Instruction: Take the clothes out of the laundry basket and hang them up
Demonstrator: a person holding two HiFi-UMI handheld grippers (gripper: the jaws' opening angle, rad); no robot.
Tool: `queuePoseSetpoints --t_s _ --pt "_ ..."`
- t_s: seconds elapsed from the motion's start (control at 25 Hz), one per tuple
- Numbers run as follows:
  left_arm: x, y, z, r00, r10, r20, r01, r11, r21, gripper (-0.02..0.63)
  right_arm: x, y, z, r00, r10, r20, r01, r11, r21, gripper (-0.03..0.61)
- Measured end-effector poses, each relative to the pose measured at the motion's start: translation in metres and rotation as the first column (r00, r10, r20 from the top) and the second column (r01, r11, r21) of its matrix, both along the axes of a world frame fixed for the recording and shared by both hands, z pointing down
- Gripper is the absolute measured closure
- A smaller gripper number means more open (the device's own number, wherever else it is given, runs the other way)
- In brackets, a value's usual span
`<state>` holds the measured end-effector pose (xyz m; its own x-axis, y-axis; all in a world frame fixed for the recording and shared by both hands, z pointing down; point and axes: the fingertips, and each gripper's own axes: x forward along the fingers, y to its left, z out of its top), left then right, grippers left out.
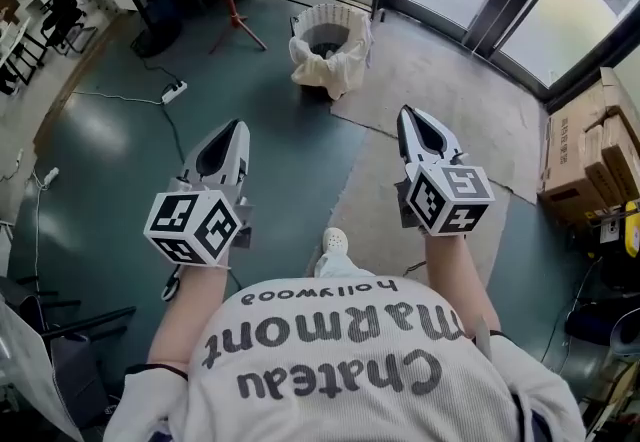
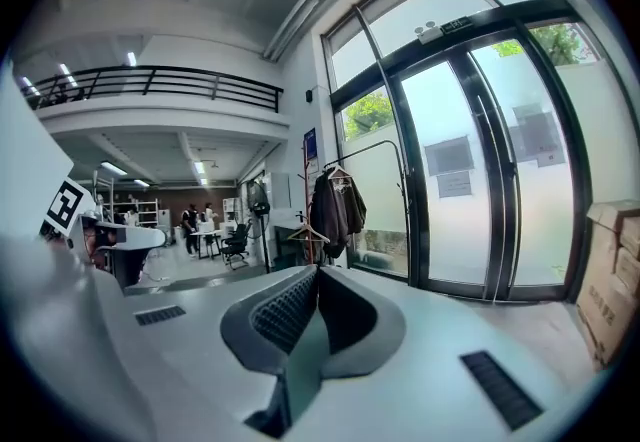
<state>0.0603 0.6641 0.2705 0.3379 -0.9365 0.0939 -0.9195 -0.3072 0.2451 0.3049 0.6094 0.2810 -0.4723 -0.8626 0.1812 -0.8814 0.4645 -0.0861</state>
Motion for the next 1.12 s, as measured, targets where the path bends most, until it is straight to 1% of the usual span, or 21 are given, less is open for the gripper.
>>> queuePoseSetpoints --t_s 0.24,0.4,0.48,0.56,0.68,0.84,1.0,1.12 --pt "0.005 -0.076 -0.027 1.0 -0.027 -0.013 0.028 0.998 0.048 0.604 -0.003 -0.088 -0.022 0.999 -0.049 -0.016 0.049 0.998 0.028 0.549" --pt "0.013 -0.121 -0.024 0.999 -0.043 -0.033 0.045 0.997 0.069 0.604 -0.001 -0.133 -0.028 0.997 -0.076 -0.018 0.077 0.996 0.048 0.549" --pt "0.019 -0.14 -0.015 0.998 -0.043 -0.042 0.046 0.997 0.064 0.604 0.003 -0.15 -0.021 0.996 -0.082 -0.022 0.083 0.996 0.042 0.549" --pt "0.025 -0.158 -0.001 0.998 -0.04 -0.047 0.042 0.998 0.04 0.604 0.007 -0.165 -0.007 0.996 -0.081 -0.02 0.082 0.997 0.015 0.549" --pt "0.035 -0.18 0.019 0.996 -0.044 -0.071 0.043 0.999 -0.022 0.604 0.014 -0.185 0.017 0.997 -0.075 -0.007 0.074 0.996 -0.056 0.549" --pt "0.045 -0.198 0.038 0.997 -0.034 -0.068 0.028 0.996 -0.088 0.604 0.024 -0.2 0.046 0.998 -0.051 0.048 0.058 0.987 -0.148 0.549" --pt "0.045 -0.213 0.048 0.998 -0.025 -0.062 0.018 0.994 -0.104 0.604 0.026 -0.214 0.066 0.996 -0.027 0.084 0.043 0.979 -0.197 0.549" --pt "0.039 -0.232 0.052 0.999 -0.018 -0.048 0.012 0.994 -0.107 0.604 0.024 -0.231 0.072 0.997 -0.01 0.074 0.025 0.978 -0.209 0.549"
